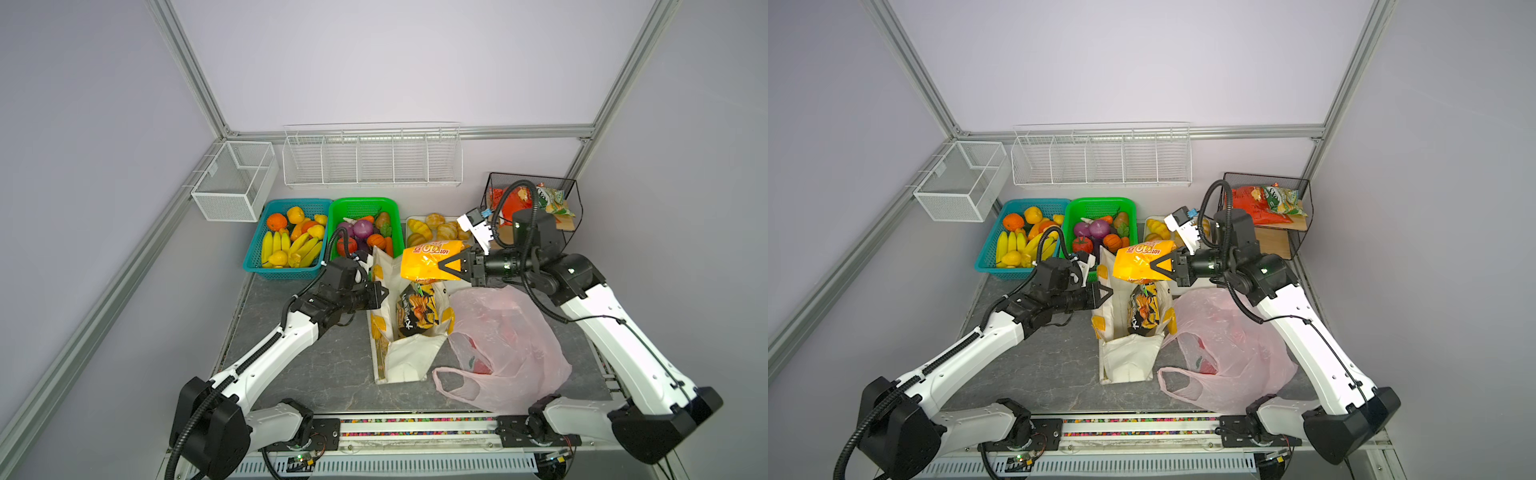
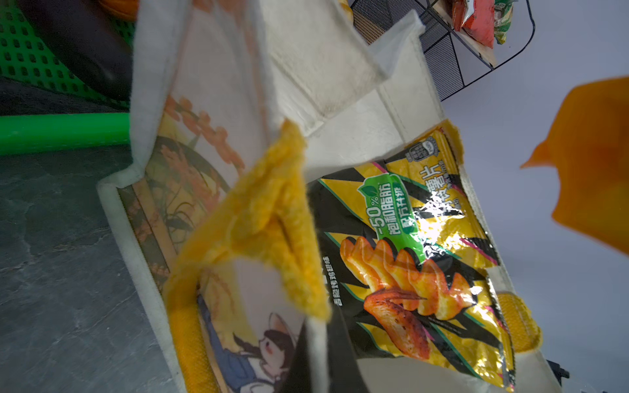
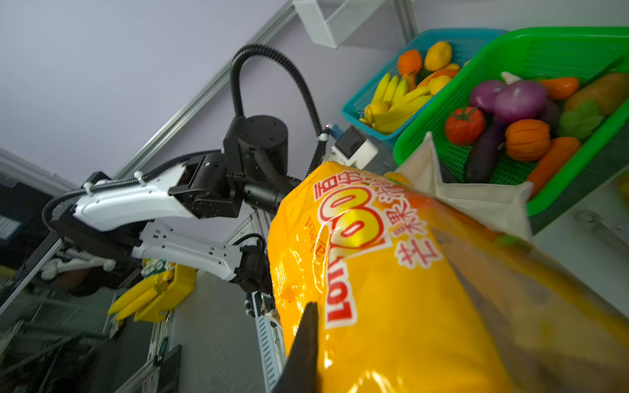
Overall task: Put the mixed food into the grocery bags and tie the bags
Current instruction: 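Carry the yellow bag over the tote and lower it in with the right gripper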
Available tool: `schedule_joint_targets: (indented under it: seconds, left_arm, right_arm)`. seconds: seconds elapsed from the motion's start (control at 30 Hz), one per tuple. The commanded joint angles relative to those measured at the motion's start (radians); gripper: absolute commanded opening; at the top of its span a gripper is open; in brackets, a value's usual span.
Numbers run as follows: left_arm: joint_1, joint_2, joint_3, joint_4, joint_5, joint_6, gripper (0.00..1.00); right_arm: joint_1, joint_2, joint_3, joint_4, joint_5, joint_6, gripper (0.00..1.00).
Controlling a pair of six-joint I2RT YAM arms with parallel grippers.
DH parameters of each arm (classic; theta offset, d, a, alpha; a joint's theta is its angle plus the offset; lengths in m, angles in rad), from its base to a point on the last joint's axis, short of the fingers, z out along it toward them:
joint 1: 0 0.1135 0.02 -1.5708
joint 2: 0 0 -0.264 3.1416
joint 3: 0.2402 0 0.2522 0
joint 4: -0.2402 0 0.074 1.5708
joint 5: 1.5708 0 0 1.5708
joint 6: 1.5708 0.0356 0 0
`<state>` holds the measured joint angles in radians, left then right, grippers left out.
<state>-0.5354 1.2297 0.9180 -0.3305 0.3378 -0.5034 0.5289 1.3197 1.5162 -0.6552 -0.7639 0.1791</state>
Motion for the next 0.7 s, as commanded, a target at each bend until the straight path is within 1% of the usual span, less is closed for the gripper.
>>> schedule_joint_targets:
  seconds: [0.0, 0.1, 0.13, 0.23, 0.33, 0.5, 0.6, 0.67]
  left_arm:
    - [0.021, -0.004, -0.017, 0.06, 0.018, 0.003, 0.0]
    - [0.032, -0.01, -0.026, 0.067, 0.029, -0.004, 0.0]
    - [0.036, -0.011, -0.03, 0.074, 0.035, -0.007, 0.0]
    - [0.043, -0.012, -0.034, 0.079, 0.048, -0.012, 0.0]
    - [0.05, -0.014, -0.038, 0.078, 0.05, -0.011, 0.0]
    - [0.067, -0.023, -0.038, 0.076, 0.062, -0.016, 0.0]
    - [0.079, -0.032, -0.037, 0.077, 0.073, -0.02, 0.0]
    - [0.086, -0.036, -0.036, 0.079, 0.078, -0.028, 0.0]
  right_arm:
    - [0.068, 0.06, 0.088, -0.095, -0.112, -0.206, 0.06]
    - [0.095, 0.147, 0.156, -0.245, -0.138, -0.342, 0.07]
    - [0.095, 0.17, 0.169, -0.275, -0.132, -0.367, 0.07]
    - [0.115, 0.248, 0.228, -0.418, -0.089, -0.48, 0.06]
    - [0.133, 0.319, 0.291, -0.526, -0.037, -0.561, 0.07]
    - [0.132, 0.397, 0.341, -0.611, 0.122, -0.602, 0.06]
    - [0.132, 0.438, 0.354, -0.662, 0.19, -0.625, 0.07]
    - [0.134, 0.452, 0.337, -0.656, 0.225, -0.621, 0.07]
